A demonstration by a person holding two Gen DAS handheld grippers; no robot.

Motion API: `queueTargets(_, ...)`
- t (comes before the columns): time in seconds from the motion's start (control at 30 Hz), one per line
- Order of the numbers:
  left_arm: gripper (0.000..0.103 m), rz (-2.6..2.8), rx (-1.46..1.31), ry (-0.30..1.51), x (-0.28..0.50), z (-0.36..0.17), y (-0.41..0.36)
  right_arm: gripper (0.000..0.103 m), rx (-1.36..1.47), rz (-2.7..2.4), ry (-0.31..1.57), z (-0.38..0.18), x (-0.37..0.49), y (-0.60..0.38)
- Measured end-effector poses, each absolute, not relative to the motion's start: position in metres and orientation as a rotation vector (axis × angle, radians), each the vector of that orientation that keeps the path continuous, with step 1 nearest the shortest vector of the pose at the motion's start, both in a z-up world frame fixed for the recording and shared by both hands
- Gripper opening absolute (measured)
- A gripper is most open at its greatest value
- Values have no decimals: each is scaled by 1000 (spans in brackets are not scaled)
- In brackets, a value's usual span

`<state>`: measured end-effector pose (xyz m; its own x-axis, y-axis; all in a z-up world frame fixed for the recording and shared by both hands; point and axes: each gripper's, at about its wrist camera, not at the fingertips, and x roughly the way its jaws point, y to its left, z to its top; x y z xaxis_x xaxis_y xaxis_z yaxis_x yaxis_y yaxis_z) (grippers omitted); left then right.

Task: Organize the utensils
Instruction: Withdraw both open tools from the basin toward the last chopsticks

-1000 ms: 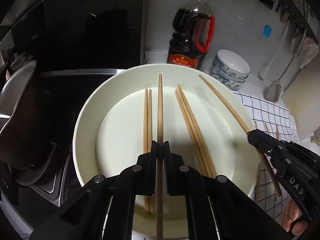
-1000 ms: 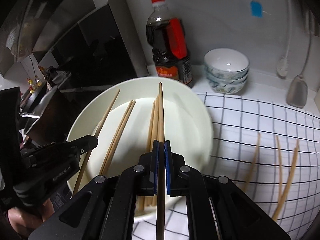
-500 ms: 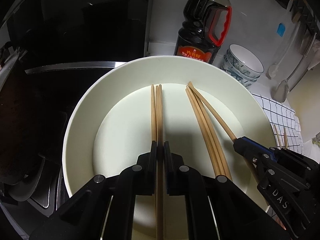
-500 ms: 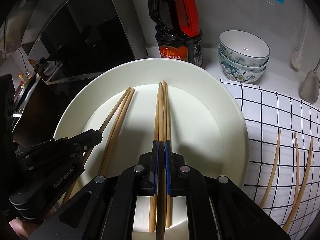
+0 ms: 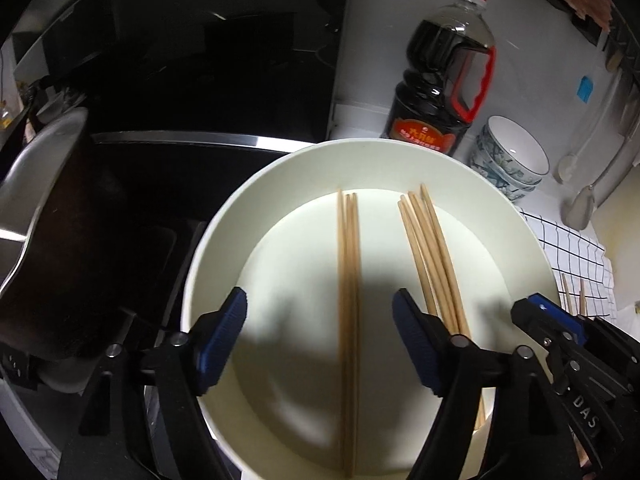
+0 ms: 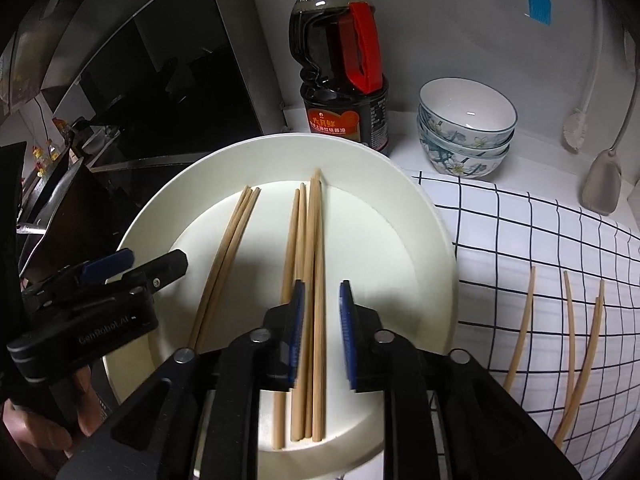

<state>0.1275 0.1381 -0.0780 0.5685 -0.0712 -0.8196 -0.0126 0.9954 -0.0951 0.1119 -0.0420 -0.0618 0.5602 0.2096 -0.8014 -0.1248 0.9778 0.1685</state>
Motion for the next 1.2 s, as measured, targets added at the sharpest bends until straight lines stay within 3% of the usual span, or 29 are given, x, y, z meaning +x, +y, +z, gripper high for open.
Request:
queueTargets(0.13, 83, -12, -83, 971, 120, -74, 140, 22, 101, 201, 959, -60, 107, -45)
queueTargets(0.27, 87, -5, -91, 969, 112, -68, 142, 35, 103, 203, 953, -56, 100, -48)
queueTargets(0.53, 94, 22, -82, 952, 100, -55, 139, 44, 117, 200, 949, -51, 88, -56)
queueTargets(1.07, 97, 25, -84, 940, 66, -41, 118, 63, 132, 201, 951, -37, 45, -85)
queueTargets(1.2, 97, 17, -55, 937, 57, -39, 106, 63, 134, 198, 959, -37, 35, -95)
